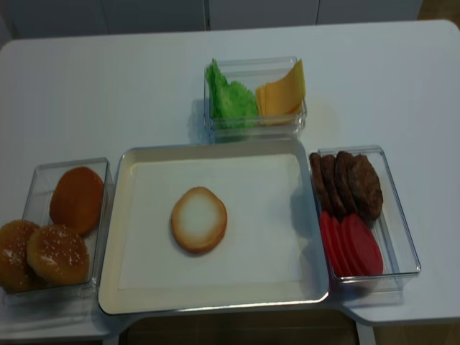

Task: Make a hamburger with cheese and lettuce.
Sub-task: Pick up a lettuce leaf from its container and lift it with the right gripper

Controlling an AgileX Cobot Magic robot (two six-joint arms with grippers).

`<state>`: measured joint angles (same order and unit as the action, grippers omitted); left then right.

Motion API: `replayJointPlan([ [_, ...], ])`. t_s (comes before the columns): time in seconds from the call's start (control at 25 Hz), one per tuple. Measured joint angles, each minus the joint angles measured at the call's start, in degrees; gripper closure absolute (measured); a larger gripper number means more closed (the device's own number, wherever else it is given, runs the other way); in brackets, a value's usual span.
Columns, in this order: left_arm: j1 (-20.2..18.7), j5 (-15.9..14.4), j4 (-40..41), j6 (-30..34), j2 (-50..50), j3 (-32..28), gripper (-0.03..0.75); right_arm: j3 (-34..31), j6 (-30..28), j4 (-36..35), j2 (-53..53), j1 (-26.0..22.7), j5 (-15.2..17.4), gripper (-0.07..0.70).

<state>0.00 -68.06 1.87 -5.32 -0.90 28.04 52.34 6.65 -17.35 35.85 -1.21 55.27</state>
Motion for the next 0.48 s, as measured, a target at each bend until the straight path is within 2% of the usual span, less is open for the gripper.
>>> replayJointPlan([
  [0.12, 0.0, 0.0, 0.0, 0.0, 0.0, 0.0, 0.347, 4.3, -2.9, -4.4, 7.5, 0.0, -3.6, 0.203],
  [0.2, 0.0, 0.0, 0.0, 0.0, 0.0, 0.0, 0.347, 7.6, -4.2, -6.9, 12.4, 0.0, -4.7, 0.216],
  [0.36, 0.0, 0.0, -0.1, 0.0, 0.0, 0.0, 0.347, 15.3, -7.2, -10.2, 23.2, 0.8, -4.5, 0.222],
  [0.48, 0.0, 0.0, -0.2, 0.0, 0.0, 0.0, 0.347, 21.1, -7.8, -10.2, 30.8, 4.2, -4.5, 0.222],
])
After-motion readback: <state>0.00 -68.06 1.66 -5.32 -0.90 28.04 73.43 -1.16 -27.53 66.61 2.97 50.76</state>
